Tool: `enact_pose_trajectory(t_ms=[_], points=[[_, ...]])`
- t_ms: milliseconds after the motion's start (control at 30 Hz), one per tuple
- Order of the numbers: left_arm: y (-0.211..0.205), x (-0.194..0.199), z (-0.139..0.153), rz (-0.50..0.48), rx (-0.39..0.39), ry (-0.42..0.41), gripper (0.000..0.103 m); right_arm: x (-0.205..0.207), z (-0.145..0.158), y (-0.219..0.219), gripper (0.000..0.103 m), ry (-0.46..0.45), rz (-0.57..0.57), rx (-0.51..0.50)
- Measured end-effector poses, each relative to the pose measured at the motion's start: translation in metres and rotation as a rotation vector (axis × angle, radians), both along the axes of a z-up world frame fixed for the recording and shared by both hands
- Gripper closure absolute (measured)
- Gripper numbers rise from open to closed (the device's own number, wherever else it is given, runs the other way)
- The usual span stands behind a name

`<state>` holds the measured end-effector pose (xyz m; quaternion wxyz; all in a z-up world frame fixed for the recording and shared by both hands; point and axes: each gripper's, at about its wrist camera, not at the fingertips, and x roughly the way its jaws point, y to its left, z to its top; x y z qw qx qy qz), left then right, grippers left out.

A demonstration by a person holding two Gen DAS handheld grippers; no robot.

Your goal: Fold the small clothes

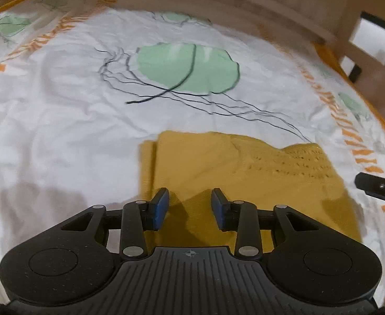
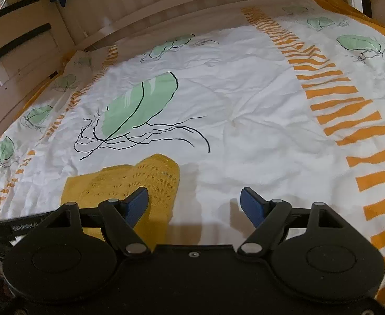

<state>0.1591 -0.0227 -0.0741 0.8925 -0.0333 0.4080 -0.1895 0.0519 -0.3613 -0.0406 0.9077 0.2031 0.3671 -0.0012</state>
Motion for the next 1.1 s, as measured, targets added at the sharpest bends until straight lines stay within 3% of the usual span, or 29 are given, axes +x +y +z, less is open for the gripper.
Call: enact_pose_trajectory(t_ms=[67,167,233,333,400,467,600,733,867,1000,1100], points=[[0.009,-0.002,-0.002,0.033,0.025,0.008,0.061,0.003,0.0,0.005,0.024,-0.007,0.014,-0.015],[0.025,-0.001,-0.004,0.068,-0.042,0.044,0.059,0.01,-0.002,0.015,0.023,-0.018,0.038,-0.034],[0.026,-0.003,-0.004,0.062,-0.04,0.038,0.059,0.017,-0.007,0.022,0.023,0.001,0.053,-0.057],[0.022,-0.004,-0.001,0.052,-0.009,0.019,0.059,0.028,-0.024,0.033,0.016,0.079,0.074,-0.14],[0.02,-0.003,-0.001,0.052,-0.002,0.015,0.058,0.03,-0.031,0.035,0.009,0.083,0.08,-0.165],[0.017,0.002,-0.003,0.056,0.0,0.019,0.056,0.029,-0.031,0.032,0.008,0.081,0.075,-0.161],[0.019,0.002,0.007,0.068,0.022,0.038,0.04,0.021,-0.024,0.026,0.006,0.055,0.051,-0.127],[0.021,-0.017,0.026,0.082,0.071,-0.017,0.031,0.007,-0.008,0.022,0.0,-0.004,0.037,-0.118],[0.027,-0.039,0.048,0.101,0.085,-0.057,0.03,-0.006,0.01,0.02,0.0,-0.055,0.025,-0.105],[0.025,-0.064,0.068,0.101,0.169,-0.102,0.031,-0.025,0.027,0.027,0.0,-0.069,0.006,-0.128],[0.026,-0.085,0.08,0.098,0.207,-0.141,0.031,-0.046,0.035,0.032,0.0,-0.089,-0.011,-0.088]])
